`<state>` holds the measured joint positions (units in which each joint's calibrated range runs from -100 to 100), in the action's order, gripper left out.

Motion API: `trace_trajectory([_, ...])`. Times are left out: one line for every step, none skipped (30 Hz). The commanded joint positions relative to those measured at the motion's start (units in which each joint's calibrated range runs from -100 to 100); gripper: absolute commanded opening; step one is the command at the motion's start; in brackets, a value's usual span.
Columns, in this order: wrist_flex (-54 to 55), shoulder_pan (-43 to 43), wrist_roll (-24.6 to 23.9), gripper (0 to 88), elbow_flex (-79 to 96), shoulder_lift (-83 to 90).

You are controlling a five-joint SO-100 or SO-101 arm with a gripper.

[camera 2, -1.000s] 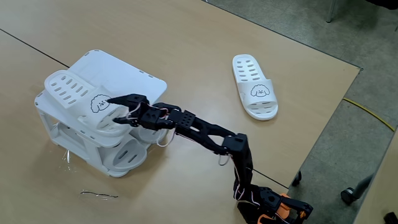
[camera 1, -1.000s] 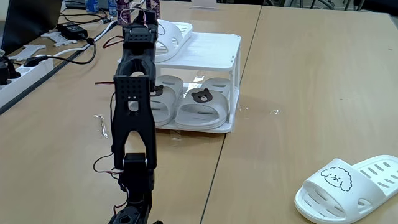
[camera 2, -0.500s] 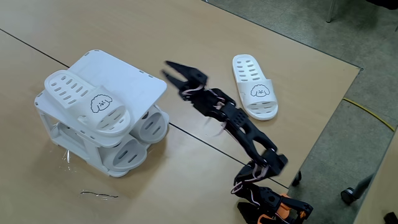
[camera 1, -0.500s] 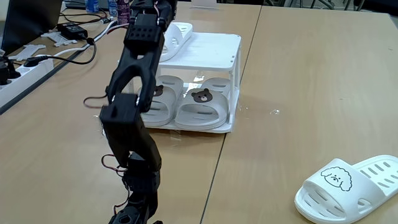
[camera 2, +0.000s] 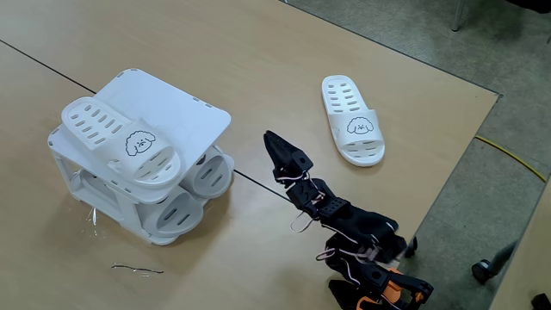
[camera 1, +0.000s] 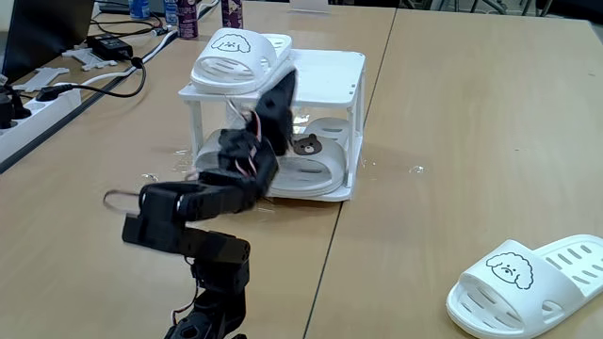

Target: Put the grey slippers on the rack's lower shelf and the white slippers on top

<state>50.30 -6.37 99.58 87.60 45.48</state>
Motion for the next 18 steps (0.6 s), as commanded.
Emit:
trace_trajectory([15.4,-4.4,0.4,1.4,3.1,-14.6])
trace_trajectory([19.2,-4.8,0.4,1.4,4.5,-18.3])
trace_trajectory([23.7,-5.0,0.4,1.5,6.3,-22.7])
trace_trajectory([26.5,-5.0,0.4,1.5,7.9,-25.9])
trace_trajectory([28.8,-5.0,0.4,1.5,9.7,-29.1])
trace_trajectory([30.2,-5.1,0.4,1.6,11.3,-32.5])
trace_trajectory([31.9,-6.1,0.4,1.6,11.6,-35.9])
trace_trajectory([33.7,-7.7,0.4,1.6,11.5,-39.3])
trace_trajectory([34.8,-9.3,0.4,1.5,11.7,-42.6])
trace_trajectory([35.8,-11.7,0.4,1.5,11.9,-45.7])
trace_trajectory([37.4,-15.3,0.4,1.6,11.9,-49.6])
trace_trajectory([38.5,-18.5,0.4,1.7,11.5,-52.4])
trace_trajectory([39.1,-21.7,0.4,1.7,10.8,-55.0])
trace_trajectory([39.5,-25.1,0.4,1.8,10.1,-57.0])
trace_trajectory([40.3,-28.5,0.4,1.8,9.6,-58.9])
trace_trajectory([41.0,-31.8,0.4,1.8,9.5,-60.4])
trace_trajectory([41.5,-34.9,0.4,1.8,9.0,-61.8])
trace_trajectory([41.5,-37.8,0.4,1.8,8.2,-63.0])
